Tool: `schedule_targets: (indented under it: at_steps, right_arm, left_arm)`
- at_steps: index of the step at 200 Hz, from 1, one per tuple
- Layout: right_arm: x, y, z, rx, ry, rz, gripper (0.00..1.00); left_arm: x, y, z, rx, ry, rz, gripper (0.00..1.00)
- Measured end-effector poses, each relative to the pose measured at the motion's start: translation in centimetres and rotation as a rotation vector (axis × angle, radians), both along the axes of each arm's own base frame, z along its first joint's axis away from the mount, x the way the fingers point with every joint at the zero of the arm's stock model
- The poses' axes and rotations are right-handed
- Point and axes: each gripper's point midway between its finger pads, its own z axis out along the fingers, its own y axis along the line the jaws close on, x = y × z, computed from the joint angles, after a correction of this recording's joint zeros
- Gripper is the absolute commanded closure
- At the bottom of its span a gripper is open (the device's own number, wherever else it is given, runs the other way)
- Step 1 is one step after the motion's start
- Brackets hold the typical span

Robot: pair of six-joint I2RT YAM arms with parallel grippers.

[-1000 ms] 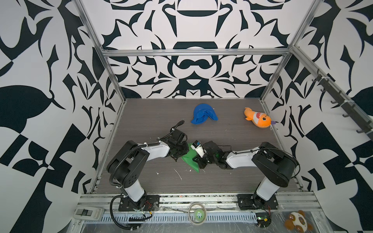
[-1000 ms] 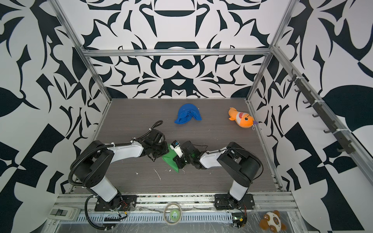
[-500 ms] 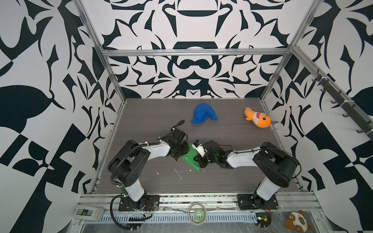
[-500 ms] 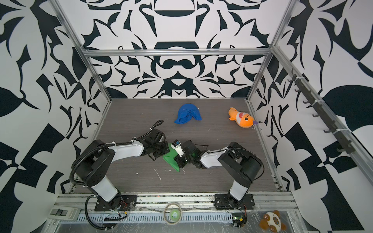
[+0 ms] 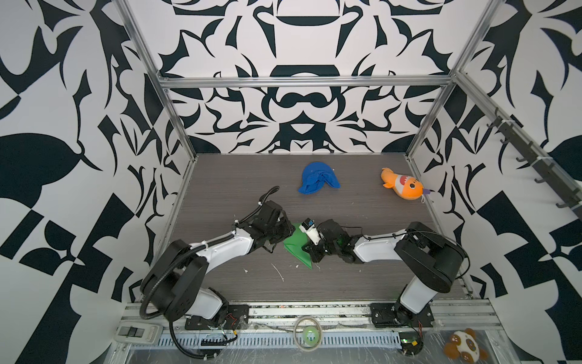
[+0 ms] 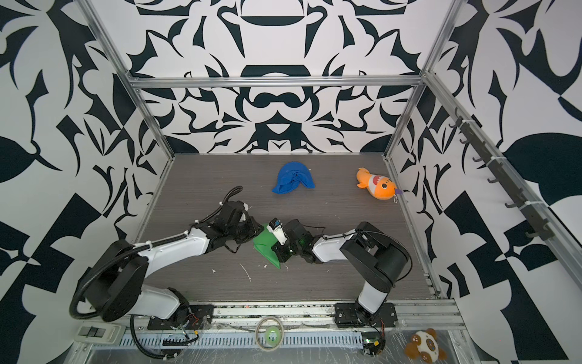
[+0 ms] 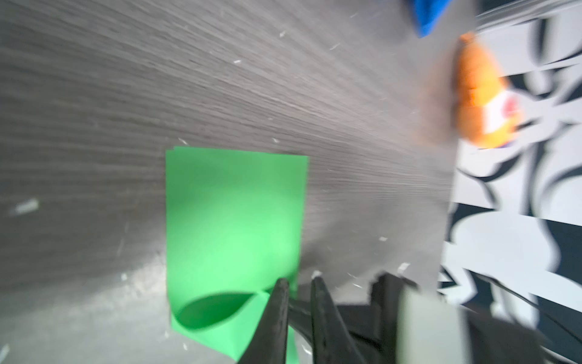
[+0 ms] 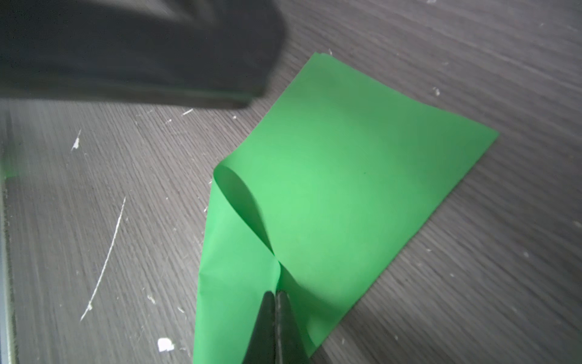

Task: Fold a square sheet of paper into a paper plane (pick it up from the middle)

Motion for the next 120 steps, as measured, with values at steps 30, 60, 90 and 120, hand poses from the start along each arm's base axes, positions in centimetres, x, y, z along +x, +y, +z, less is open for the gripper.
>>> schedule_targets:
  at_steps: [30,60,90,120]
  right_arm:
    - [0.0,0.1,-0.1,0.006,0.004,-0.002,0.99]
    - [0.2,0.3,0.0,0.012,0.009,-0.006,0.99]
    - [0.2,0.4,-0.1,0.014,0.012,-0.007,0.99]
    - [0.2,0.4,-0.1,0.014,0.012,-0.008,0.99]
  left_arm:
    - [-3.7,-0.3,-2.7,-0.023,0.034,-0.014,0.85]
    - [-5.8,-0.9,-4.0,-0.038,0.043,-0.032,0.88]
    - [-5.9,-1.7,-4.6,-0.056,0.043,-0.027,0.91]
    - [-5.8,-1.7,-5.9,-0.045,0.055,-0.019,0.93]
